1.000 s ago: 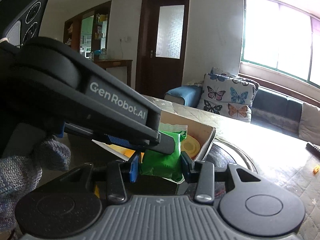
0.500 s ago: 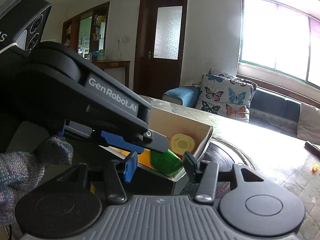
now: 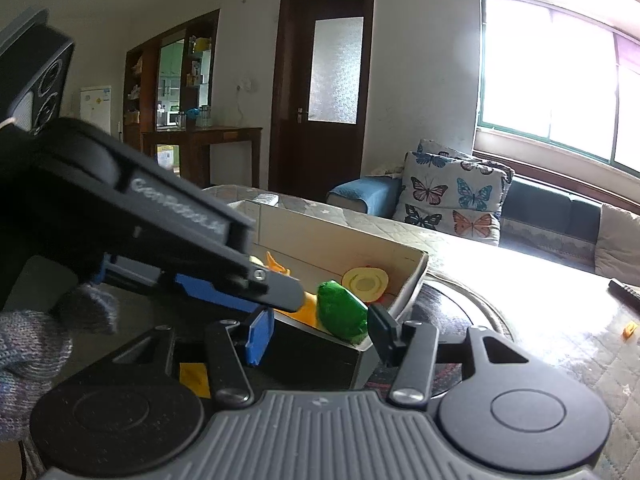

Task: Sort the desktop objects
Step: 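Carry the green bar into the grey box and open the left gripper, then move the left gripper down to the yellow duck figure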

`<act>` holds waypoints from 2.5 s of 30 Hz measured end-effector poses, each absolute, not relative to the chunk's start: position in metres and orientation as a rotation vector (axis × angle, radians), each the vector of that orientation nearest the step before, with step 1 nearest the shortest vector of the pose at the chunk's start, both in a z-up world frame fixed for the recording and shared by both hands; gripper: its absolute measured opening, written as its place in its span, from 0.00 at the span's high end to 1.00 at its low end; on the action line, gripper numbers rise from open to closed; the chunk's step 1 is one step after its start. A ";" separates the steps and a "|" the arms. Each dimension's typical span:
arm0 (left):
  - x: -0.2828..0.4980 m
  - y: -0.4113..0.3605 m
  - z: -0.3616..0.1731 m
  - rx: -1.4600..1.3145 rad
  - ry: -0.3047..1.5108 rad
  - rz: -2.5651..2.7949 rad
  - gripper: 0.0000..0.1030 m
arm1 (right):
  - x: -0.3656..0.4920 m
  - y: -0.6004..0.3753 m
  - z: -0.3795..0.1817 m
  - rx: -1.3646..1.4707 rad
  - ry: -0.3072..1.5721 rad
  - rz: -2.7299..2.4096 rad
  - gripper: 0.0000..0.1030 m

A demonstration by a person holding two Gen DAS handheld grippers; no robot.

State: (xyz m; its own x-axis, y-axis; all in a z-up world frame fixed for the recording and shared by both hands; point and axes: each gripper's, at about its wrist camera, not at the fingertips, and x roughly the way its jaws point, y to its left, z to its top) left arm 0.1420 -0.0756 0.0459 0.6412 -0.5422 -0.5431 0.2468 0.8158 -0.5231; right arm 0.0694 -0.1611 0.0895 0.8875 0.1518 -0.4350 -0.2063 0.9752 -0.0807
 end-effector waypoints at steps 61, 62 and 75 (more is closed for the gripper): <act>0.112 -0.048 0.031 -0.334 0.775 -0.339 0.68 | 0.050 -0.131 0.060 -0.155 0.553 0.321 0.33; 0.111 -0.047 0.030 -0.332 0.777 -0.336 0.68 | 0.048 -0.129 0.059 -0.154 0.556 0.326 0.33; 0.112 -0.019 0.010 -0.388 0.816 -0.284 0.68 | 0.051 -0.115 0.047 -0.144 0.593 0.349 0.33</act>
